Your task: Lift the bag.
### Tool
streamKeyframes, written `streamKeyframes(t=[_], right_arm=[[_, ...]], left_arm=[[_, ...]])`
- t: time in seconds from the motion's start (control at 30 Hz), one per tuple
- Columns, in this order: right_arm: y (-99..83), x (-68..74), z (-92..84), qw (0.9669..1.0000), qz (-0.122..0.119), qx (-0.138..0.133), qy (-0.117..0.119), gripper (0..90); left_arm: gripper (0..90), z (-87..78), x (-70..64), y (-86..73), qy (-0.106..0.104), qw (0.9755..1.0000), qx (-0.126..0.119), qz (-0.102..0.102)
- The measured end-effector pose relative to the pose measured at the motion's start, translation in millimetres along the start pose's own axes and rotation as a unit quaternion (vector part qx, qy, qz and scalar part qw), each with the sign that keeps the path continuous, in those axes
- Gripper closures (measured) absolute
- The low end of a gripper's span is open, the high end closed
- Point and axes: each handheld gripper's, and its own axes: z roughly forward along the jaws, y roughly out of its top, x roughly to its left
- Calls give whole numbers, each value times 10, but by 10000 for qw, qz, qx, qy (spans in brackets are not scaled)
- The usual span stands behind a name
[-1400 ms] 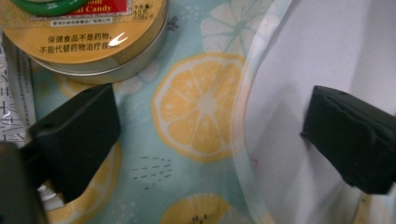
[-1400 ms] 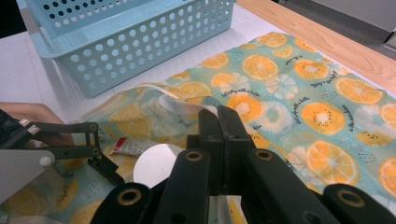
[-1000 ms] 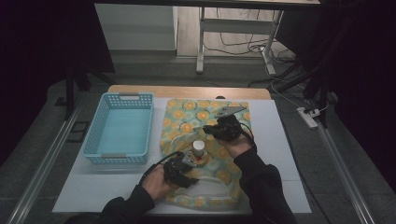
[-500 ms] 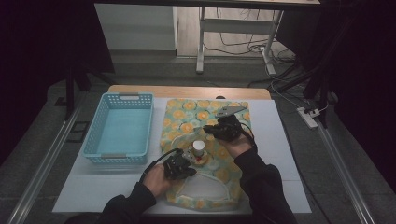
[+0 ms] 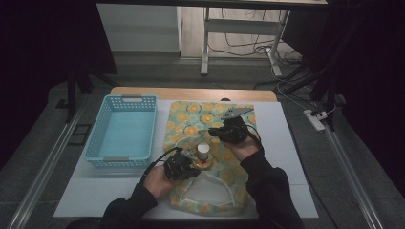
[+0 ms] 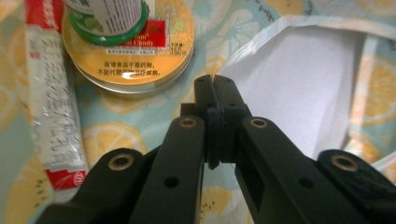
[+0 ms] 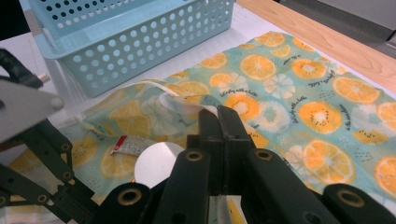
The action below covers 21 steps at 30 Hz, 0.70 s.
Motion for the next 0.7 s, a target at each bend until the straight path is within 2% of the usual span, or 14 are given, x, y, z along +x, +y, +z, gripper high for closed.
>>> streamKeyframes(t=[0.27,0.4,0.47,0.7], right_arm=[[62,18,-43,10000,-47,-42,44,899],[82,6,-74,9999,-7,-64,118,899],[95,-8,-90,9998,45,-91,193,899],[178,-15,-141,9998,-2,-73,210,899]], left_arm=[[898,-125,22,77,-90,9999,-93,32],[898,-205,48,148,-191,9997,-103,-63],[898,-246,65,182,-176,9998,-88,-75],[898,-427,159,294,-304,9992,-168,-196]])
